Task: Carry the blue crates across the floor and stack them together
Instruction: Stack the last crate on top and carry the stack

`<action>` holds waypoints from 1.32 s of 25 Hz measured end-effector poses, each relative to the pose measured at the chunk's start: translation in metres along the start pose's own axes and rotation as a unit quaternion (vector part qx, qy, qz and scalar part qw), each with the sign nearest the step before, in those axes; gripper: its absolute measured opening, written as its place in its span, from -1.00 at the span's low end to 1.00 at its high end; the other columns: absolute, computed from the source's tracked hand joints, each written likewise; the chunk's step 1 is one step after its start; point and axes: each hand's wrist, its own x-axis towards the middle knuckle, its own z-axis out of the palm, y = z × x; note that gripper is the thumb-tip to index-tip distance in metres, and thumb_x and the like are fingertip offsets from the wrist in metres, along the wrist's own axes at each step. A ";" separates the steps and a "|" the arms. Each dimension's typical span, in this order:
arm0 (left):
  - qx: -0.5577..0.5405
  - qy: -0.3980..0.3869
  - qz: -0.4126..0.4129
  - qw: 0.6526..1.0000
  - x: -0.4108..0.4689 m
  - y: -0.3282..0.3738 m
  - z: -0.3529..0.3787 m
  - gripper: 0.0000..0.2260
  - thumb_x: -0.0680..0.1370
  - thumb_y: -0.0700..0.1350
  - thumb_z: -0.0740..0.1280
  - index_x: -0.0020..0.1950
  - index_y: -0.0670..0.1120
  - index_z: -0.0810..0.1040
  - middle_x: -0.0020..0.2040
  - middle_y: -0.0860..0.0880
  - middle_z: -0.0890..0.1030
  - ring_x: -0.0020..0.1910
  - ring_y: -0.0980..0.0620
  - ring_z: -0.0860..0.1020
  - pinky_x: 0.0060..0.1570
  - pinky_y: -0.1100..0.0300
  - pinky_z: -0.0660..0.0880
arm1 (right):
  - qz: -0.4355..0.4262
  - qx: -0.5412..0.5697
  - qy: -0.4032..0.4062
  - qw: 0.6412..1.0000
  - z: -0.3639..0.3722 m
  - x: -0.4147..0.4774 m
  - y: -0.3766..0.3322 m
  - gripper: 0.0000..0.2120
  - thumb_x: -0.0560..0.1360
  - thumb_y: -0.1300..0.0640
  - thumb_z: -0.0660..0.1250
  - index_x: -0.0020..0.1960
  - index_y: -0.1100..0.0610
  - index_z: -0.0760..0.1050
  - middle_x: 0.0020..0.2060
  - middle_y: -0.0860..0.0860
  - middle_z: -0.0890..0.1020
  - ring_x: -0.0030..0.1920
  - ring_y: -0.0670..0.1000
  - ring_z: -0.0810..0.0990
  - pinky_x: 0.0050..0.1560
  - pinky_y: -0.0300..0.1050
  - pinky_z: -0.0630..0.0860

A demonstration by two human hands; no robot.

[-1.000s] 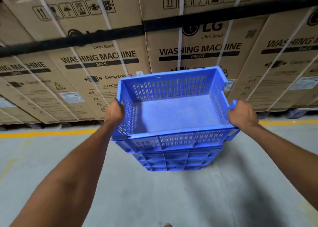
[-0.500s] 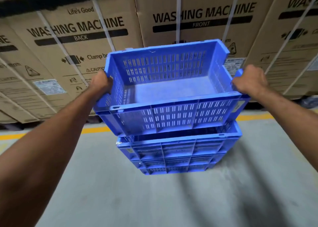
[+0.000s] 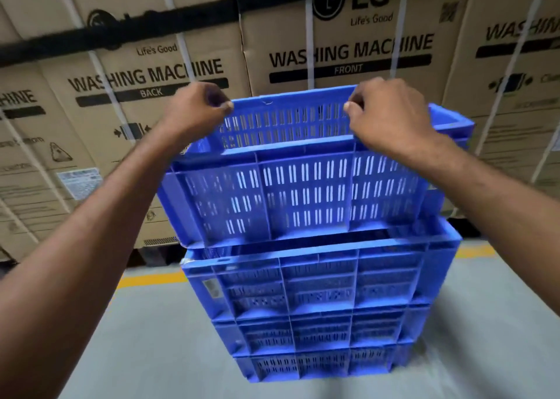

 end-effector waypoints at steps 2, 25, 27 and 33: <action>-0.007 0.015 0.057 0.998 -0.032 0.022 0.009 -0.76 0.61 0.12 0.29 -0.06 -0.02 0.63 -0.24 0.09 0.64 -0.19 0.02 0.63 -0.22 0.11 0.54 | -0.033 0.047 0.001 0.998 0.009 -0.024 -0.026 -0.65 0.59 -0.10 0.18 -0.17 0.09 0.59 -0.27 0.06 0.63 -0.13 0.20 0.61 -0.12 0.00 0.40; 0.146 0.187 0.186 0.954 -0.122 0.029 0.052 -0.36 0.54 0.47 0.07 0.15 -0.07 0.51 -0.03 -0.09 0.62 -0.04 -0.11 0.48 0.01 -0.02 0.30 | -0.110 0.053 -0.030 0.992 -0.007 -0.075 0.021 -0.59 0.48 -0.27 0.34 0.14 0.00 0.54 -0.14 -0.09 0.54 -0.10 0.00 0.51 0.06 -0.01 0.41; 0.143 0.186 0.186 0.954 -0.122 0.033 0.051 -0.36 0.55 0.47 0.06 0.14 -0.07 0.51 -0.04 -0.08 0.61 -0.05 -0.11 0.48 0.02 -0.04 0.32 | -0.103 0.066 -0.033 0.992 -0.012 -0.076 0.020 -0.62 0.47 -0.25 0.37 0.14 -0.02 0.54 -0.14 -0.11 0.54 -0.09 -0.03 0.51 0.08 -0.03 0.39; 0.129 0.190 0.186 0.955 -0.126 0.034 0.048 -0.38 0.54 0.45 0.11 0.14 -0.07 0.52 -0.05 -0.07 0.62 -0.09 -0.08 0.46 -0.02 0.02 0.28 | -0.097 0.071 -0.026 0.992 -0.015 -0.081 0.017 -0.65 0.46 -0.27 0.39 0.09 -0.05 0.53 -0.24 -0.16 0.48 -0.13 -0.04 0.45 0.06 -0.07 0.29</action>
